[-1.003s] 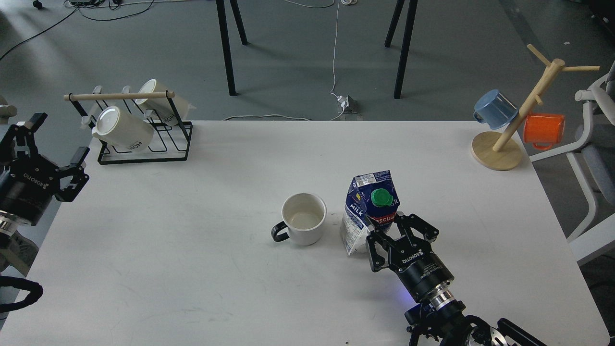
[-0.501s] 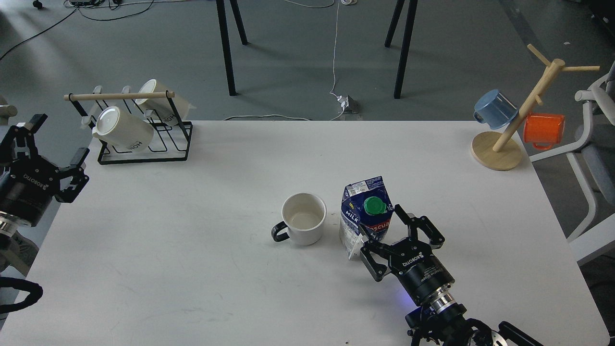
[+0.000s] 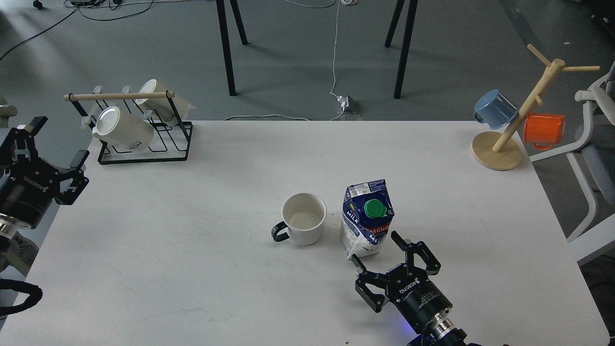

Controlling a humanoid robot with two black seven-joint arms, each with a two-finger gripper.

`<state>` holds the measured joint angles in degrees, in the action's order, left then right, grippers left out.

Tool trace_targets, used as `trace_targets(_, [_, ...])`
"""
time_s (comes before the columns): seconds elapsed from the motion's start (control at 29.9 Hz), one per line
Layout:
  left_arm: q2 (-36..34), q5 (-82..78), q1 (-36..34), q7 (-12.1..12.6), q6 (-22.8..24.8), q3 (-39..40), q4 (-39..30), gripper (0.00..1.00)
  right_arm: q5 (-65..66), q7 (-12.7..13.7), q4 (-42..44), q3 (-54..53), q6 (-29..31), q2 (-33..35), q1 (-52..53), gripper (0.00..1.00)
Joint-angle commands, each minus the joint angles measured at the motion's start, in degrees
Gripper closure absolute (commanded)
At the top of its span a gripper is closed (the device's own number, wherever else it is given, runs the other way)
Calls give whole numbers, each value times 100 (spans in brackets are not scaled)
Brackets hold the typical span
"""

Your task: Place cup and milk with both arms

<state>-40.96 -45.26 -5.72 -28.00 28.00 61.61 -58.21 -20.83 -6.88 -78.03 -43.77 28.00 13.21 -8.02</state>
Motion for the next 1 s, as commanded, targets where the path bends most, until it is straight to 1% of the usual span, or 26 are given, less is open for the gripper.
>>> trace_targets(0.0, [0, 0, 1, 0, 0, 0, -6, 1, 0, 2, -282, -9, 0, 226, -234, 1])
trace_targets(0.1, [0, 0, 1, 0, 0, 0, -6, 1, 0, 2, -563, -70, 0, 559, -489, 0])
trace_targets(0.23, [0, 0, 1, 0, 0, 0, -6, 1, -35, -68, -967, -368, 0, 1314, -893, 0])
trace_targets(0.37, [-9, 0, 10, 0, 0, 0, -6, 1, -123, -86, -960, -1561, 0, 1851, -1219, 1])
trace_targets(0.5, [-9, 0, 1, 0, 0, 0, -15, 1, -106, -77, -837, -2810, 0, 1966, -1176, 1])
trace_targets(0.57, [-26, 8, -25, 0, 0, 0, -32, 1, -88, -68, -670, -3146, 0, 2010, -966, 1])
trace_targets(0.64, [-70, 8, -69, 0, 0, 17, -32, 1, -62, -68, -372, -3173, 0, 2080, -440, 1])
trace_targets(0.74, [-123, 8, -209, 0, 0, 70, -67, 1, -53, -42, 322, -2928, 0, 2116, 325, 1])
trace_targets(0.8, [-141, 8, -298, 0, 0, 44, -67, 1, -53, -42, 595, -2796, 0, 2116, 642, 1])
trace_targets(0.97, [-106, 17, -298, 0, 0, -9, -76, 1, -53, -77, 640, -2760, 0, 2063, 767, 1])
